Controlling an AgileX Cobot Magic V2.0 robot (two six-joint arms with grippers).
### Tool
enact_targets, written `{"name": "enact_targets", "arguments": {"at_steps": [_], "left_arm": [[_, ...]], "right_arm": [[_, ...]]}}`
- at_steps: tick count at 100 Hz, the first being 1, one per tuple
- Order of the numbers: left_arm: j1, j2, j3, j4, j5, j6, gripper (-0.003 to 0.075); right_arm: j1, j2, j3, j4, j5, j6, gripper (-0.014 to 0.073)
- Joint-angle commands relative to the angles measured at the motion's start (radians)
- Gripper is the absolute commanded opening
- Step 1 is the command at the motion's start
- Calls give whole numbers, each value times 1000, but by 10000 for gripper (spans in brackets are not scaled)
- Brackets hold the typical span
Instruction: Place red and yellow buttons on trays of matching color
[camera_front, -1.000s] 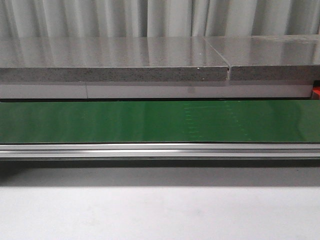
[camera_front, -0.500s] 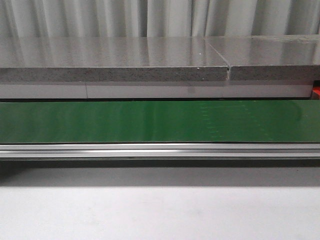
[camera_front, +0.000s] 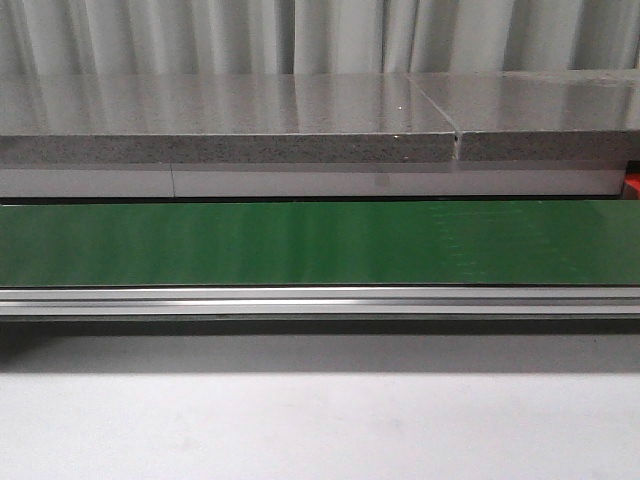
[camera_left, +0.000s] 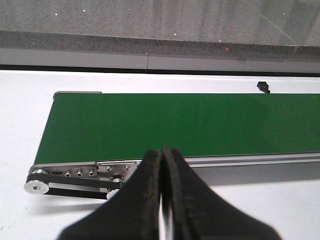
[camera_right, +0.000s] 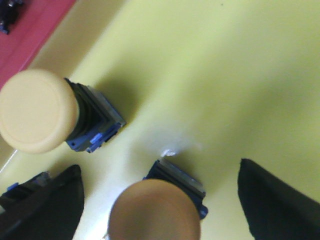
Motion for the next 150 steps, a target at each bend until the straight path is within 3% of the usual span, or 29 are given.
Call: {"name": "enact_targets", "arguments": {"at_steps": [1, 18, 37, 77, 98, 124, 150], "left_arm": [[-6, 11, -24, -16, -68, 1, -19], [-6, 11, -24, -16, -68, 1, -19], [-6, 11, -24, -16, -68, 1, -19], [-6, 11, -24, -16, -68, 1, -19], [-6, 11, -24, -16, -68, 1, -19], [-6, 11, -24, -16, -68, 1, -19], [-6, 11, -24, -16, -68, 1, -19]], "right_arm": [[-2, -72, -24, 3, -47, -5, 635], [23, -162, -24, 18, -82, -4, 635], [118, -287, -24, 18, -121, -5, 635], [523, -547, -24, 18, -151, -106, 635], [659, -684, -19, 18, -84, -165, 635], [752, -889, 66, 18, 11, -196, 635], [758, -1112, 193, 18, 126, -196, 635]]}}
